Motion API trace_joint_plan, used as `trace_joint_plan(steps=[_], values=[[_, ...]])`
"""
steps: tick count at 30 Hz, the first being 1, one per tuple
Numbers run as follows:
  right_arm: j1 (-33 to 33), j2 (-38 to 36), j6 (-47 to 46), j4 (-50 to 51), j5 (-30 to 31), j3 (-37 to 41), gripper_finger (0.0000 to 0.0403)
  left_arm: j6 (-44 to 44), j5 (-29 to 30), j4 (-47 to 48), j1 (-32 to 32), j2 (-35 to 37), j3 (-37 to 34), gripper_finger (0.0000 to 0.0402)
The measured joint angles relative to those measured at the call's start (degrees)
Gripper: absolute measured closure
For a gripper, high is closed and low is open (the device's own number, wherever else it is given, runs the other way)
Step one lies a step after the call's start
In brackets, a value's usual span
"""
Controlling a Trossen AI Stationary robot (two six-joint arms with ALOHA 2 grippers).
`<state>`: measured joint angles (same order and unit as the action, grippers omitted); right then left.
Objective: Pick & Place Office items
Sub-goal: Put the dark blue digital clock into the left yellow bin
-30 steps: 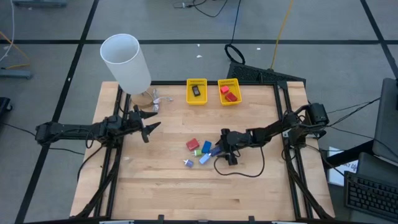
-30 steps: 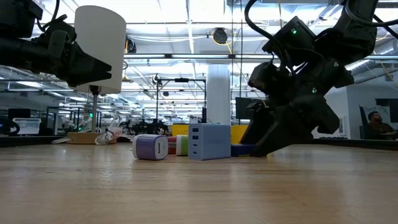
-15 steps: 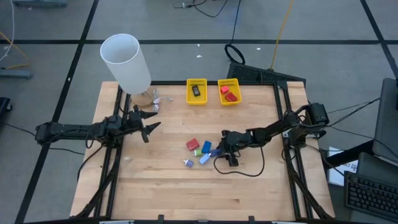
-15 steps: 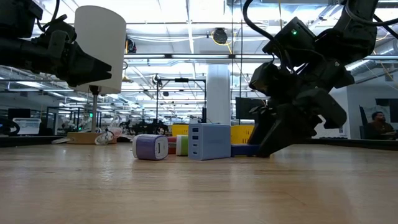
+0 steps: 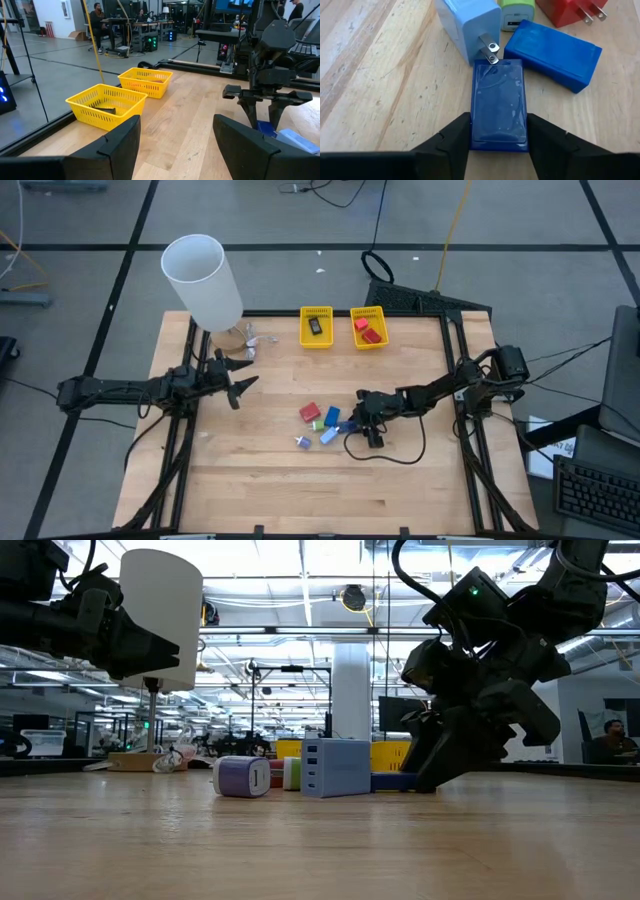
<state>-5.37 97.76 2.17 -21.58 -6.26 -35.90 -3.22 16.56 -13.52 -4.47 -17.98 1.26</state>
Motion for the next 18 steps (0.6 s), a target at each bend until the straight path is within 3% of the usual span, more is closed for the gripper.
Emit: trace_joint_plan(steps=[10,18], values=[[0.0,-0.05,0.01,-0.34,0.04,0.02,0.0249,0.0,0.0,0.0,0.02,0.0,0.0,0.0149],[0.05,-6.06,0.8,6.1,0.2,0.26,0.0241,0.0,0.0,0.0,0.0,-0.01,0.0,0.0149]])
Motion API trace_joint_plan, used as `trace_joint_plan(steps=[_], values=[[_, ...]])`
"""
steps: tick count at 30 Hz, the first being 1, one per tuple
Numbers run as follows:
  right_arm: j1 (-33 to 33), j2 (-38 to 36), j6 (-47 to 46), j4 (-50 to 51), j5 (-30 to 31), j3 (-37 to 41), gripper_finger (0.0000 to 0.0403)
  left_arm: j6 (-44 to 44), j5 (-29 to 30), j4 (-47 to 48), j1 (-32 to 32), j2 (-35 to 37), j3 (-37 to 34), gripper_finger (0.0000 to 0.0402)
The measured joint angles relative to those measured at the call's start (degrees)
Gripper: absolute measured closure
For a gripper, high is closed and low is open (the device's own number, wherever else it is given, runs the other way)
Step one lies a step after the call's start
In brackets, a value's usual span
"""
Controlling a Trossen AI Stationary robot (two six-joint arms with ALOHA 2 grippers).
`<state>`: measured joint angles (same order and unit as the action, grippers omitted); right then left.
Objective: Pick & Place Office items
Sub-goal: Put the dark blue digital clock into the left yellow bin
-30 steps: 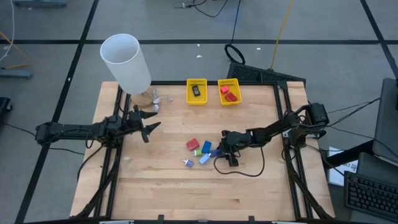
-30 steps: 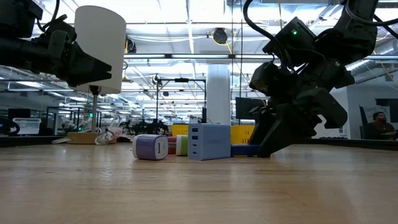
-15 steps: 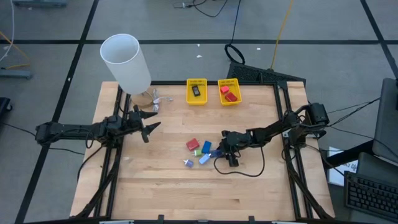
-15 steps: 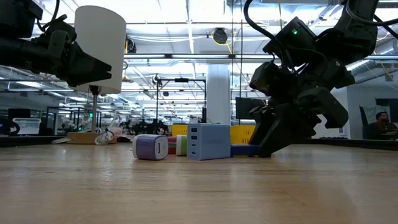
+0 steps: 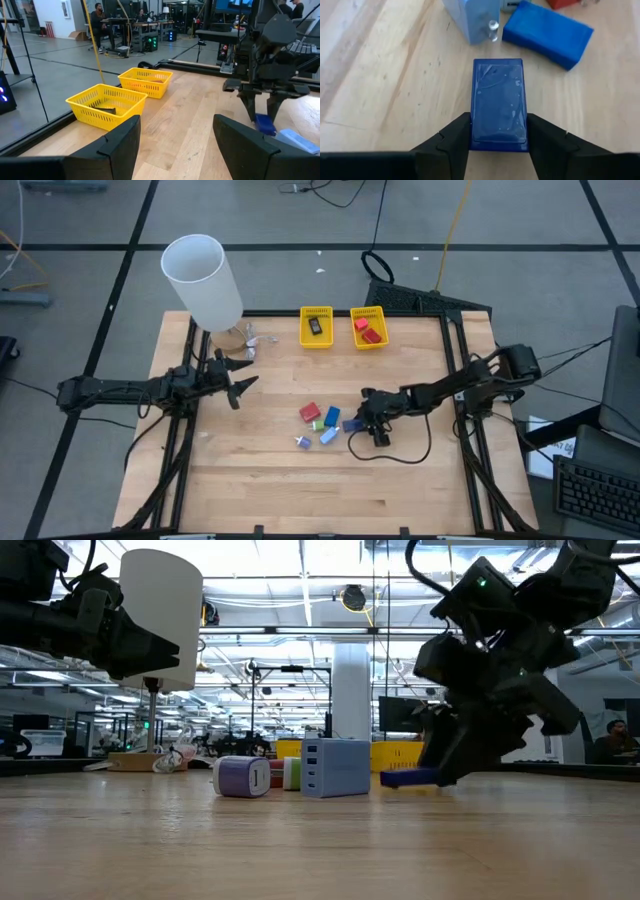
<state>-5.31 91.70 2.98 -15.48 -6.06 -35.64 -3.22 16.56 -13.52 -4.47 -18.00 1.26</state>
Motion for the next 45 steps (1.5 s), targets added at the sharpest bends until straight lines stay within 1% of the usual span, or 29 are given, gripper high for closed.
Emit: trace_joint_plan(steps=[4,10,13,18,24,31,35,39,41,45], values=[[0.18,-4.19,2.34,3.21,0.23,0.0,0.025,0.0,0.0,0.0,0.01,0.0,0.0,0.0149],[2.19,-11.3,4.9,8.56,0.08,-0.04,0.0241,0.0,0.0,-0.11,0.02,0.02,0.0,0.0149],[3.13,-14.99,6.49,10.53,0.05,0.12,0.0245,0.0,-0.02,-0.06,0.02,0.01,0.0,0.0149],[4.31,-21.57,6.96,9.88,0.02,3.2,0.0251,-0.01,-0.01,-0.07,0.02,0.02,0.0,0.0149],[4.6,-30.32,5.33,9.83,-0.01,7.48,0.0241,0.0,0.0,-0.04,0.02,0.0,0.0,0.0149],[4.6,-41.48,5.25,9.76,-0.01,11.16,0.0251,-1.72,-0.06,-0.35,0.02,0.0,0.0,0.0149],[4.6,-47.5,5.23,9.73,0.01,13.12,0.0242,-1.79,-0.04,-0.78,0.02,0.01,0.0,0.0149],[4.6,-52.73,5.22,9.73,0.02,14.6,0.0247,-2.67,-0.03,-5.94,0.0,-0.22,0.0,0.0149],[4.6,-54.93,5.21,9.7,0.22,15.07,0.0251,-6.25,-0.68,-9.52,0.0,-0.91,0.0,0.0149],[4.6,-57.81,5.18,9.7,0.31,15.68,0.0246,-13.58,-3.93,-14.72,0.0,-2.38,0.02,0.0149]])
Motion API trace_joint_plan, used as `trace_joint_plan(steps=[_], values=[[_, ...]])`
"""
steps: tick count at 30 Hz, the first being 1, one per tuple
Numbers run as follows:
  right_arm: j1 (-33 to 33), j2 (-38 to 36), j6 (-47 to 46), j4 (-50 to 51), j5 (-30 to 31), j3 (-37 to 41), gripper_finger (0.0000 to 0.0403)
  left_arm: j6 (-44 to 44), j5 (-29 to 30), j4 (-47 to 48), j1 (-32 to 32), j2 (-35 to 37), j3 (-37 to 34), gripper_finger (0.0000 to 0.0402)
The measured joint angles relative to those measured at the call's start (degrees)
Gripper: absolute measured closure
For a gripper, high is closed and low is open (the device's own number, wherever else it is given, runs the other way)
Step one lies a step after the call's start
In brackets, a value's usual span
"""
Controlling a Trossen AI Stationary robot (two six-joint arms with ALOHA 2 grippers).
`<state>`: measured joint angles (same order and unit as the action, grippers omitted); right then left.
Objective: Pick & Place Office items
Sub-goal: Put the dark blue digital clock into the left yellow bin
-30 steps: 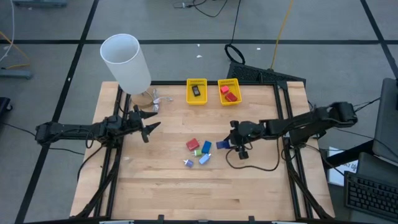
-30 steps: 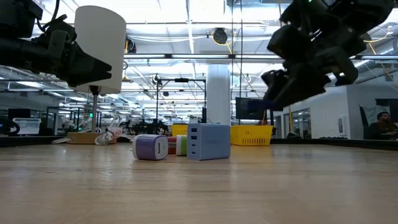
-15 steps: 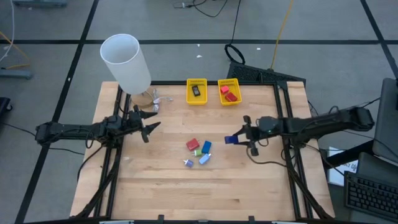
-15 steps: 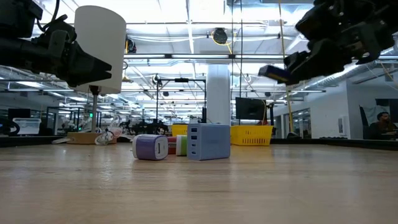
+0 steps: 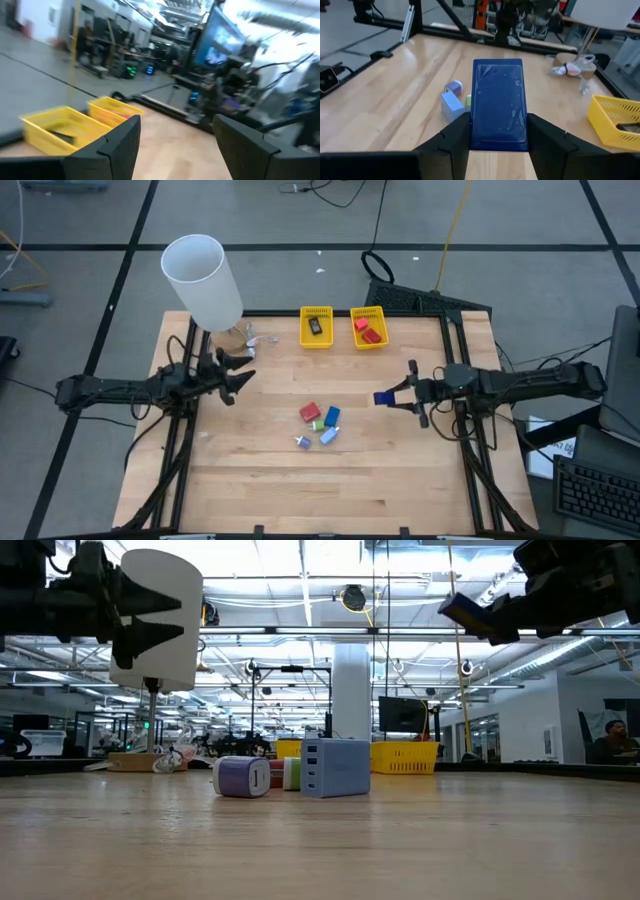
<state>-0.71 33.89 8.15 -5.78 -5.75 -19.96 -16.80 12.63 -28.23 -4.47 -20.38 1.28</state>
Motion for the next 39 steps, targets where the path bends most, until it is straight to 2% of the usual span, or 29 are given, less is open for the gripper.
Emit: trace_joint_plan(steps=[4,6,10,15,21,23,27,33,39], values=[[0.0,-0.63,-0.6,0.0,-0.03,0.06,0.0243,-7.75,-2.21,-1.43,0.04,-2.56,0.0,0.0149],[0.0,-0.59,-0.6,0.02,0.01,0.08,0.0247,-11.09,-1.62,-1.74,0.04,-4.37,0.0,0.0149],[-0.04,-0.44,-1.39,0.06,3.16,0.08,0.0251,-23.53,1.53,-1.94,0.04,-8.45,0.0,0.0149],[-0.04,0.55,-1.07,-0.01,7.64,0.08,0.0243,-29.02,7.5,-3.23,0.0,-15.06,0.0,0.0149],[-0.04,5.1,2.21,-0.4,13.66,0.08,0.0251,-34.32,7.95,-14.05,0.02,-24.22,0.0,0.0149],[-0.13,7.34,3.48,-1.05,15.54,0.08,0.0249,-34.98,7.9,-16.97,0.12,-27.37,0.54,0.0149],[-0.11,12.05,5.83,-4.76,17.95,0.08,0.0242,-34.26,5.45,-16.85,0.11,-33.62,4.76,0.0149],[-0.13,17.41,8.74,-10.29,17.96,0.06,0.025,-28.5,0.46,-16.44,0.11,-46.45,14.93,0.0149],[-0.28,19.71,9.46,-10.89,19.56,0.03,0.0243,-24.15,-2.67,-16.22,0.15,-61.08,26.36,0.0149]])
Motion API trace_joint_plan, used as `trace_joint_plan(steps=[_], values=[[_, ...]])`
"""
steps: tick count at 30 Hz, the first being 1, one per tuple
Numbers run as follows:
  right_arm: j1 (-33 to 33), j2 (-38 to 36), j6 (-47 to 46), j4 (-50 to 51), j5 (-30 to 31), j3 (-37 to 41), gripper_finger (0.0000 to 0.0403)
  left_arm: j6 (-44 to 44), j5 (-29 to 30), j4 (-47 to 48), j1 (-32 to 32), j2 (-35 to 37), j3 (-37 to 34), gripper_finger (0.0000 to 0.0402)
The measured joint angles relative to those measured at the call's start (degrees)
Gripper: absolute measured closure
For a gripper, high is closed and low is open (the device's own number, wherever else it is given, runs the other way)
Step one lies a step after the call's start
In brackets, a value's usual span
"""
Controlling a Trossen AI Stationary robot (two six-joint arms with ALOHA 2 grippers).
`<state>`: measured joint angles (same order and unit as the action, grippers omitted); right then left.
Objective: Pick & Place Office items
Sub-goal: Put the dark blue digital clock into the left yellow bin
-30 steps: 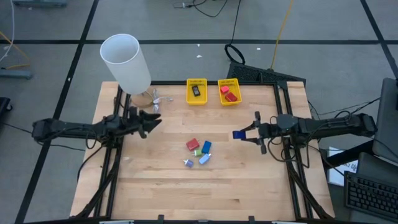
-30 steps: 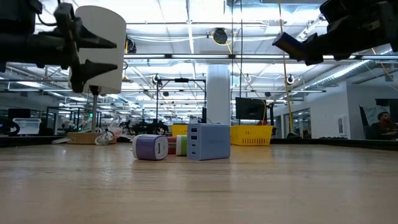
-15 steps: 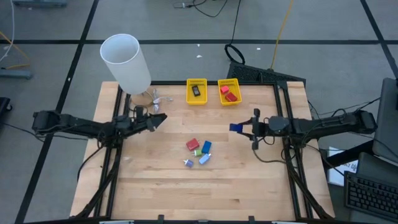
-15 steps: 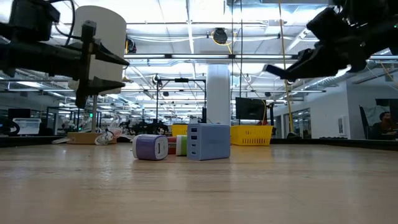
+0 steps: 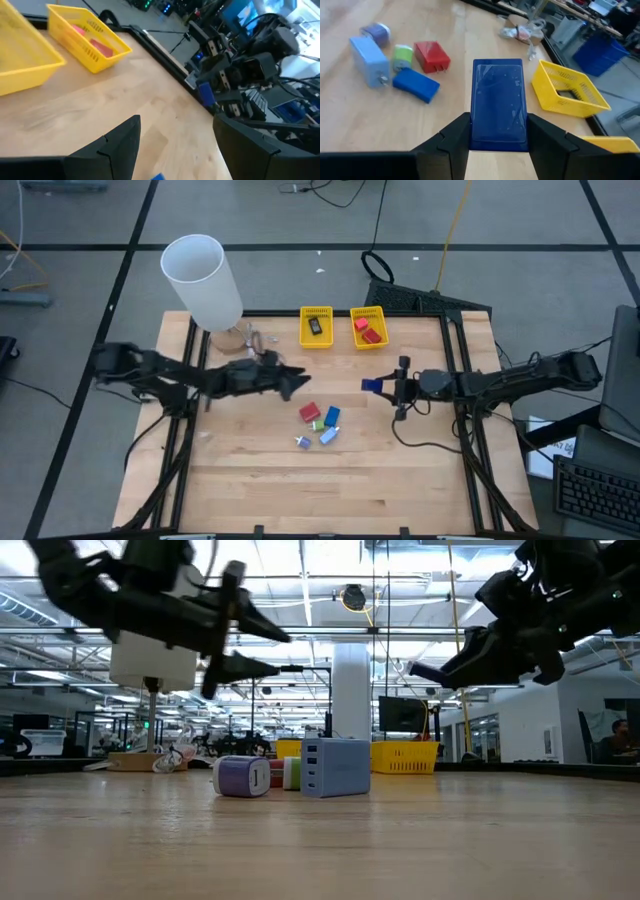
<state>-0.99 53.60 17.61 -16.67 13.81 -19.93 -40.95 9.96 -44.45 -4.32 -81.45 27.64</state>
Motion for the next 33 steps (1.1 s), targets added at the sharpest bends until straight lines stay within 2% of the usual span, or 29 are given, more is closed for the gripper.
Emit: trace_joint_plan(steps=[5,10,17,25,33], values=[[-2.03,0.74,2.68,-1.73,4.07,0.0,0.0249,-0.28,-4.4,-0.12,-0.04,-10.65,9.87,0.0149],[-4.42,0.7,4.15,-4.05,4.17,-0.02,0.0242,-0.31,-11.84,-0.22,0.07,-19.08,19.54,0.0149],[-4.93,0.7,4.27,-4.3,4.32,-0.02,0.0249,0.45,-13.07,-0.19,1.82,-27.55,30.21,0.0149],[-4.95,0.68,4.14,-4.12,4.34,-0.02,0.0243,1.44,-13.03,3.45,2.95,-31.87,36.71,0.0149],[-4.9,0.7,4.12,-4.08,4.38,-0.02,0.0244,0.76,-12.98,6.91,2.93,-31.87,37.51,0.0149]])
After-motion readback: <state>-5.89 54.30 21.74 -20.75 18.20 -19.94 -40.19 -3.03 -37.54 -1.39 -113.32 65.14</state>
